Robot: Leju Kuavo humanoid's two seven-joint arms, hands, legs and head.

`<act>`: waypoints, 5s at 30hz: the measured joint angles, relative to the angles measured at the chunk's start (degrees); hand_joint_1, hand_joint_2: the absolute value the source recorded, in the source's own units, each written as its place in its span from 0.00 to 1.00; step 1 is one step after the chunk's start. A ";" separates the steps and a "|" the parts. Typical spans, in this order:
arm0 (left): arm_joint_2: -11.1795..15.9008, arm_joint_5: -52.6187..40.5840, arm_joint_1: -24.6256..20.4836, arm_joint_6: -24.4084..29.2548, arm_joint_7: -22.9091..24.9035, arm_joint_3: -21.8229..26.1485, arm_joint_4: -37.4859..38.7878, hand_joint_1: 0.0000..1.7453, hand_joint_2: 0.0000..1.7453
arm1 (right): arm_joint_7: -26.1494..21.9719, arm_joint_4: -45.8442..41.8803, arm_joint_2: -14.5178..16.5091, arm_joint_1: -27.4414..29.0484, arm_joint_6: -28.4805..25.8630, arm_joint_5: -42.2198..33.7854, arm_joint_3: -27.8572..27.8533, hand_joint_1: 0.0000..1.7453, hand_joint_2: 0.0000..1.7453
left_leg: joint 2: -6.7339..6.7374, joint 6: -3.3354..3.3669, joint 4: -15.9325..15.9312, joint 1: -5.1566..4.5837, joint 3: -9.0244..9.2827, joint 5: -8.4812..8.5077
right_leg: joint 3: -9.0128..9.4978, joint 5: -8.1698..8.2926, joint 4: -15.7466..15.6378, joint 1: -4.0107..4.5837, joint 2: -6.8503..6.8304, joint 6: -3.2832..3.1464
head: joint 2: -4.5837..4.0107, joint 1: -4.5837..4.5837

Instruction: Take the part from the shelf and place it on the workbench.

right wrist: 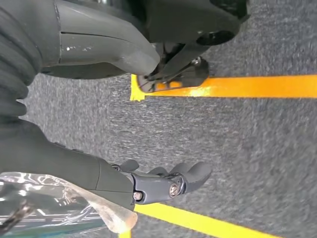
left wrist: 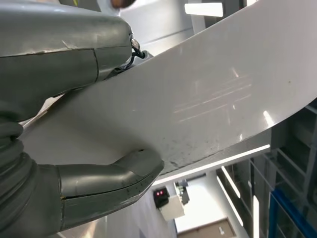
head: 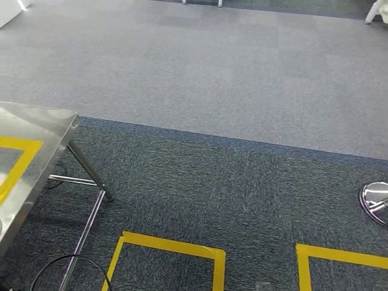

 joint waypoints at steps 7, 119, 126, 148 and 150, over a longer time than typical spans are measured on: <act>0.01 -0.76 -0.18 -0.02 0.00 0.38 0.06 1.00 1.00 | -1.00 0.00 0.00 -0.19 -1.38 -0.13 0.10 0.00 1.00 | -4.84 -0.84 -0.07 0.00 -0.01 -0.09 | 6.76 7.40 -16.06 0.48 3.64 -1.56 | 0.01 0.04; 1.10 -3.16 -1.83 -0.05 0.00 -5.96 5.70 1.00 1.00 | -4.87 0.66 0.48 -1.00 9.31 -5.29 -0.49 0.00 1.00 | -0.54 0.03 -5.28 0.78 3.38 1.43 | 5.11 3.31 -11.41 -0.20 0.93 0.48 | -0.01 -0.57; 1.10 -3.09 -1.84 -0.04 0.00 -5.94 5.85 1.00 1.00 | -4.81 0.69 0.39 -0.79 9.22 -5.27 -0.49 0.00 1.00 | -0.22 -2.02 -2.89 1.81 3.21 -0.70 | 4.83 6.17 -12.60 -1.89 0.70 3.17 | -0.01 -0.24; 1.25 -3.30 -2.10 -0.03 0.00 -6.01 5.88 1.00 1.00 | -4.49 0.90 0.49 -0.77 9.14 -4.34 -0.48 0.00 1.00 | 2.50 -0.47 0.03 0.39 -0.46 -0.31 | 10.10 1.29 -14.59 -0.77 -1.19 1.01 | 0.01 -0.88; 1.23 -3.33 -2.15 -0.03 0.00 -6.03 5.88 1.00 1.00 | -4.53 0.90 0.48 -0.89 9.09 -4.27 -0.46 0.00 1.00 | 2.34 -0.06 -0.54 0.51 0.44 -0.65 | 6.63 -1.39 -8.26 -0.79 -0.62 1.33 | 0.00 -0.69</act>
